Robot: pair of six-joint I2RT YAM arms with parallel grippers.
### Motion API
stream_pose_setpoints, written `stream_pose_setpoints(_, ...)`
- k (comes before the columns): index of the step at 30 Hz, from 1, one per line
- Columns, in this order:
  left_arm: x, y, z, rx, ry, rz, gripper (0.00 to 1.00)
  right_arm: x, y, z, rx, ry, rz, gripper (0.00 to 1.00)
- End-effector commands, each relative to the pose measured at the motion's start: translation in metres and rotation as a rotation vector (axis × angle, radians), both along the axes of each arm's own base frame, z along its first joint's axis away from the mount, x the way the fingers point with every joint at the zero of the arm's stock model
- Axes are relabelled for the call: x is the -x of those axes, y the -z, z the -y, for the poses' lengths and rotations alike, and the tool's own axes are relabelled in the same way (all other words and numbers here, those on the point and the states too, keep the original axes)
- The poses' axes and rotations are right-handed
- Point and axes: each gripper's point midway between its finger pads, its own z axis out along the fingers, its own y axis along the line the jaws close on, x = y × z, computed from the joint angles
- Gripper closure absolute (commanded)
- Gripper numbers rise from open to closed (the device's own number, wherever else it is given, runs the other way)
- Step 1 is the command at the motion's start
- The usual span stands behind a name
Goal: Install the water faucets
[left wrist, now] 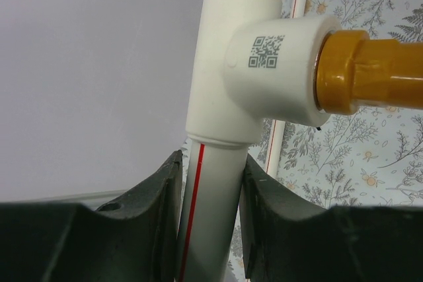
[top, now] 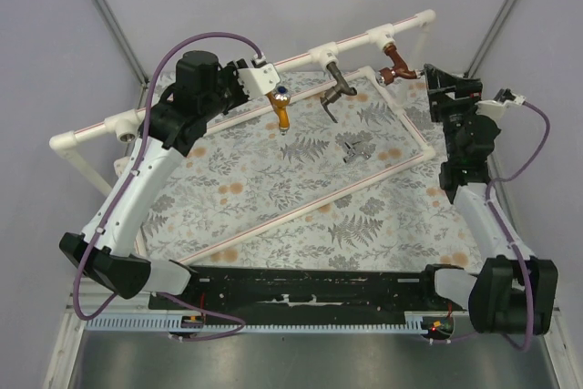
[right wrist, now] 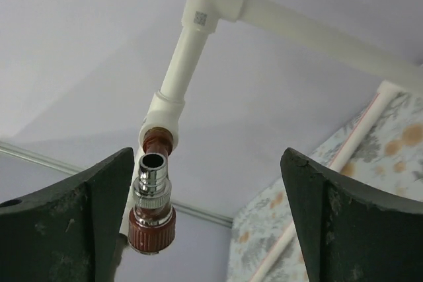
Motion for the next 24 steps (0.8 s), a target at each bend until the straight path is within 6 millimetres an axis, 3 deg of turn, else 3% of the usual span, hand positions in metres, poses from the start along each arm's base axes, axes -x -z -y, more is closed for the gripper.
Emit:
stream_pose_setpoints(1, 0.026, 0.032, 0.013, 0.106, -0.01, -0.205, 0.96, 0.03, -0.016, 0.011, 0.563, 0.09, 0.011, 0.02)
stream_pose_setpoints(4, 0.026, 0.031, 0.014, 0.107, -0.008, -0.208, 0.96, 0.046, -0.034, 0.013, 1.085, 0.11, 0.053, 0.02)
stream_pose_setpoints(7, 0.026, 0.034, 0.015, 0.104, -0.004, -0.223, 0.98, 0.056, -0.051, 0.006, 1.481, 0.095, 0.163, 0.02)
stream_pose_setpoints(13, 0.028, 0.034, 0.015, 0.104, -0.001, -0.223, 0.98, 0.058, -0.049, -0.023, 2.109, 0.048, 0.343, 0.02)
stream_pose_setpoints(19, 0.029, 0.035, 0.012, 0.098, -0.01, -0.226, 0.98, 0.042, -0.05, -0.038, 2.408, 0.086, 0.405, 0.03)
stream_pose_setpoints(24, 0.03, 0.035, 0.013, 0.105, -0.008, -0.228, 0.98, 0.019, -0.052, -0.045, 2.51, 0.156, 0.435, 0.09)
